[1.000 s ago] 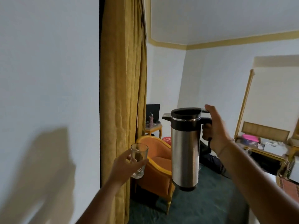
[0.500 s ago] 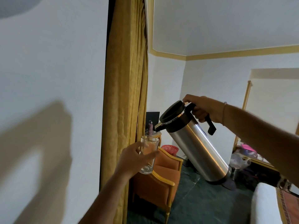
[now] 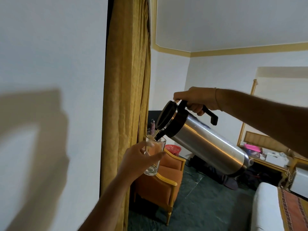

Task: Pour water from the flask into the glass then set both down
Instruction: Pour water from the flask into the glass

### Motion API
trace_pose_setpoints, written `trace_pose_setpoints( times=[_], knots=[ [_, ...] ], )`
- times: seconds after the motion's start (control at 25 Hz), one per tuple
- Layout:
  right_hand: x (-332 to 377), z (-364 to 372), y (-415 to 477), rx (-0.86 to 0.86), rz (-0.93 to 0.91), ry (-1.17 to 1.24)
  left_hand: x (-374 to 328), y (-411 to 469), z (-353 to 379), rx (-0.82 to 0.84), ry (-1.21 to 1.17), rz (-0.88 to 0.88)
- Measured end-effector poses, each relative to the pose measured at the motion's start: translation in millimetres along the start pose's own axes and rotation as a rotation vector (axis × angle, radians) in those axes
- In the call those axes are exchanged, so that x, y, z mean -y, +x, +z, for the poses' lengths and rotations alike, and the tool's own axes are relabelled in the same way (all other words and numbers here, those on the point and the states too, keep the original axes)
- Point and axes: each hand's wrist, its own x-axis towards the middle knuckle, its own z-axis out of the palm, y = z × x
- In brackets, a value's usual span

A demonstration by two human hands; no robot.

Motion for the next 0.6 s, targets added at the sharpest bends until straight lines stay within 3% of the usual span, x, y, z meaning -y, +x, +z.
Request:
trace_pose_setpoints(
  times=[0.6],
  knots=[
    [69,6,16,0.068,0.026,-0.461,8,-4,15,-0.037,-0.047,-0.018]
  ],
)
